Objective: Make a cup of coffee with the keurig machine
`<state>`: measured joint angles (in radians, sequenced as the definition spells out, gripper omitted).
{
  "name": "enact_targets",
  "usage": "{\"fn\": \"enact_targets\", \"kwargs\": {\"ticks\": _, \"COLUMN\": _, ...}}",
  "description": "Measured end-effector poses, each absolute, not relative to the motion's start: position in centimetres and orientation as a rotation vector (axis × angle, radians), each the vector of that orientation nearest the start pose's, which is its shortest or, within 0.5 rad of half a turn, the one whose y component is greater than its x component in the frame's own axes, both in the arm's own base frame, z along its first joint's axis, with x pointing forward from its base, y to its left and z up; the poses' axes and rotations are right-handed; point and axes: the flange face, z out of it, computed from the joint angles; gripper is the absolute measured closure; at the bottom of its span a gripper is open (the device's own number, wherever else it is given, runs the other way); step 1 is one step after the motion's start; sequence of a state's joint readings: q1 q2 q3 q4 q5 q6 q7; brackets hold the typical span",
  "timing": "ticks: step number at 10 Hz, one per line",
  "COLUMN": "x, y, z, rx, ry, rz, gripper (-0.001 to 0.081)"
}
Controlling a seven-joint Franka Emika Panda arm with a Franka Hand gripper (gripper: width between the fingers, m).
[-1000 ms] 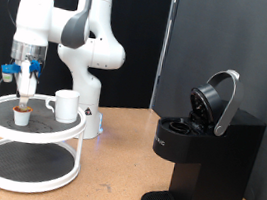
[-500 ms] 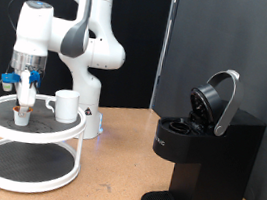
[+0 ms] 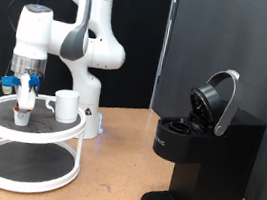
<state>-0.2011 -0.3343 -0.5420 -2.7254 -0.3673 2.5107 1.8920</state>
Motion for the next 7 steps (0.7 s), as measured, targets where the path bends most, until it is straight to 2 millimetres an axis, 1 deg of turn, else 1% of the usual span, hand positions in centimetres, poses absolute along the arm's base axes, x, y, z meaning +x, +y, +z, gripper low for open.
{"fn": "enact_targets", "kwargs": {"ticks": 1, "x": 30.2, "y": -25.7, "z": 32.1, "rx": -1.234, "ry": 2.878, "rz": -0.178, "gripper": 0.0347}}
{"fn": "enact_targets", "kwargs": {"ticks": 2, "x": 30.2, "y": -25.8, "z": 32.2, "rx": -1.231, "ry": 2.882, "rz": -0.171, "gripper": 0.0412}}
{"fn": "enact_targets", "kwargs": {"ticks": 3, "x": 30.1, "y": -25.9, "z": 32.3, "rx": -1.231, "ry": 2.9, "rz": -0.145, "gripper": 0.0412}}
{"fn": "enact_targets", "kwargs": {"ticks": 4, "x": 30.0, "y": -26.2, "z": 32.9, "rx": -1.228, "ry": 2.917, "rz": -0.101, "gripper": 0.0412}}
{"fn": "enact_targets", "kwargs": {"ticks": 6, "x": 29.9, "y": -27.0, "z": 35.6, "rx": -1.231, "ry": 2.928, "rz": 0.019, "gripper": 0.0412}}
{"fn": "enact_targets", "kwargs": {"ticks": 7, "x": 29.8, "y": -27.4, "z": 37.1, "rx": -1.235, "ry": 2.923, "rz": 0.044, "gripper": 0.0412}}
